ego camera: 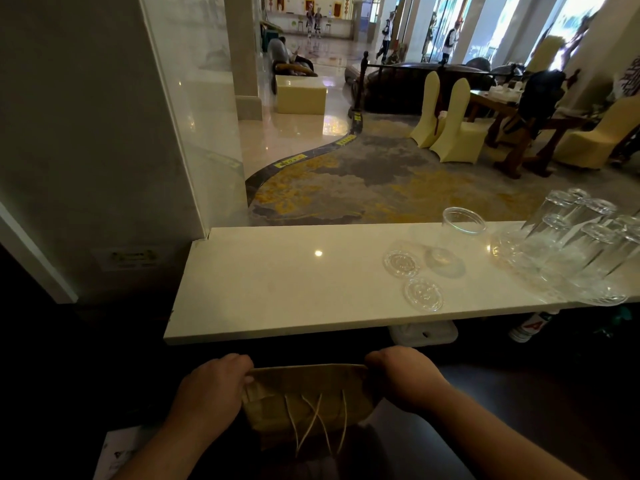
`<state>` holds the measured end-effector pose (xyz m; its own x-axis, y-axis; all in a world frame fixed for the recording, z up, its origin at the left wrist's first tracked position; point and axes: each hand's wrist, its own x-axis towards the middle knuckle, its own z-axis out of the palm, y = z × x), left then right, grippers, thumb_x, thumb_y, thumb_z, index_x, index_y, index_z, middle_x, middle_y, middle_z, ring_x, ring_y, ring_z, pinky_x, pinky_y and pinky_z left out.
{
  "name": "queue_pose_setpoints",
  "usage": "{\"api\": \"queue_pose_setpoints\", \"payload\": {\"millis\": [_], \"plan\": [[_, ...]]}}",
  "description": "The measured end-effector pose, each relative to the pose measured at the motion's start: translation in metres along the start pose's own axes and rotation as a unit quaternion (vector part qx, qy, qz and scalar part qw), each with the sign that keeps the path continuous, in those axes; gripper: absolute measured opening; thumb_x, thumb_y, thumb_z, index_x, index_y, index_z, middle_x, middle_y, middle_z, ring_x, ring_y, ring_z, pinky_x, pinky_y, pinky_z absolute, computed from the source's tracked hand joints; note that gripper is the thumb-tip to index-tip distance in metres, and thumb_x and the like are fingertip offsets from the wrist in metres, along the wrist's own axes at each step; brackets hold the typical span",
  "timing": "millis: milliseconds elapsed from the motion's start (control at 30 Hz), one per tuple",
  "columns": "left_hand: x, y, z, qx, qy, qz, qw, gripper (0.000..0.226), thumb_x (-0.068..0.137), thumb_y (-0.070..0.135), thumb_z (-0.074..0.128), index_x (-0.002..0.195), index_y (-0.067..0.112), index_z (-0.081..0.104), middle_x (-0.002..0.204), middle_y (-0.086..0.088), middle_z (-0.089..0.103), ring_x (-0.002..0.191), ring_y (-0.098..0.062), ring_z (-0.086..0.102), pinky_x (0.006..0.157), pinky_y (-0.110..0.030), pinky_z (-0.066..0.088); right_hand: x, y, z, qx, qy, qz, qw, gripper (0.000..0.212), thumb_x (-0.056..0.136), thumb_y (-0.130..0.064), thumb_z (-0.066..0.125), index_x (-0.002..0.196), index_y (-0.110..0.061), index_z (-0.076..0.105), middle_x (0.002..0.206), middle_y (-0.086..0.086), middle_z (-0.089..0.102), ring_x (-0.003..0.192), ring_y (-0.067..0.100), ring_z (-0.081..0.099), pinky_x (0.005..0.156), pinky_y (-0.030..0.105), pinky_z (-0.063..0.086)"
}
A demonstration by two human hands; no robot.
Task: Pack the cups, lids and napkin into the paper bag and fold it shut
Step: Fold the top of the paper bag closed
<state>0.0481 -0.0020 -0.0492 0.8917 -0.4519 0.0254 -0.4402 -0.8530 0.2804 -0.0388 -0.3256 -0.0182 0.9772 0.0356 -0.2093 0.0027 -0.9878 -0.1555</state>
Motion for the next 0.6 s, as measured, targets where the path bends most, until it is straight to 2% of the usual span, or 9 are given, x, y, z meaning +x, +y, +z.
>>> {"api": "queue_pose_setpoints", "payload": {"millis": [100, 200, 367, 467, 600], "plan": [[0.004, 0.000, -0.005, 0.001, 0.009, 0.003, 1.000, 0.016, 0.096, 0.032, 0.061, 0.081, 0.031, 0.055, 0.072, 0.013, 0.046, 0.067, -0.010, 0.050, 0.057, -0.033, 0.043, -0.001, -0.002, -0.011, -0.001, 0.005, -0.010, 1.000, 0.017, 0.086, -0.040, 0.059, 0.085, -0.023, 0.058, 0.077, -0.004, 0.058, 0.072, 0.016, 0.057, 0.050, 0.028, 0.033], [0.008, 0.003, -0.014, -0.001, 0.017, 0.007, 1.000, 0.013, 0.097, 0.033, 0.059, 0.085, 0.031, 0.057, 0.076, 0.013, 0.047, 0.075, -0.013, 0.058, 0.058, -0.034, 0.041, -0.002, -0.002, -0.023, 0.000, 0.003, -0.008, 1.000, 0.017, 0.087, -0.040, 0.059, 0.080, -0.026, 0.052, 0.074, -0.006, 0.054, 0.070, 0.013, 0.054, 0.049, 0.025, 0.030], [0.015, 0.008, -0.031, -0.012, 0.030, 0.022, 0.999, 0.008, 0.095, 0.028, 0.065, 0.088, 0.028, 0.063, 0.086, 0.008, 0.067, 0.082, -0.019, 0.066, 0.060, -0.033, 0.042, -0.004, -0.001, -0.044, -0.014, 0.006, -0.008, 1.000, 0.014, 0.086, -0.038, 0.061, 0.083, -0.025, 0.055, 0.078, -0.005, 0.058, 0.072, 0.013, 0.056, 0.053, 0.028, 0.036], [0.017, 0.007, -0.037, 0.001, 0.046, 0.042, 0.998, 0.014, 0.091, 0.025, 0.071, 0.082, 0.028, 0.060, 0.079, 0.006, 0.066, 0.074, -0.020, 0.067, 0.055, -0.033, 0.041, -0.004, 0.000, -0.055, -0.027, 0.008, -0.018, 0.999, 0.012, 0.089, -0.032, 0.058, 0.095, -0.023, 0.063, 0.087, -0.001, 0.067, 0.082, 0.018, 0.064, 0.064, 0.031, 0.047], [0.019, 0.013, -0.053, 0.003, 0.055, 0.050, 0.997, 0.010, 0.096, 0.030, 0.062, 0.087, 0.028, 0.057, 0.086, 0.006, 0.066, 0.081, -0.020, 0.066, 0.058, -0.035, 0.039, -0.006, 0.000, -0.070, -0.014, 0.016, -0.021, 1.000, 0.015, 0.090, -0.033, 0.059, 0.100, -0.026, 0.067, 0.088, -0.004, 0.065, 0.083, 0.016, 0.062, 0.065, 0.029, 0.046]]}}
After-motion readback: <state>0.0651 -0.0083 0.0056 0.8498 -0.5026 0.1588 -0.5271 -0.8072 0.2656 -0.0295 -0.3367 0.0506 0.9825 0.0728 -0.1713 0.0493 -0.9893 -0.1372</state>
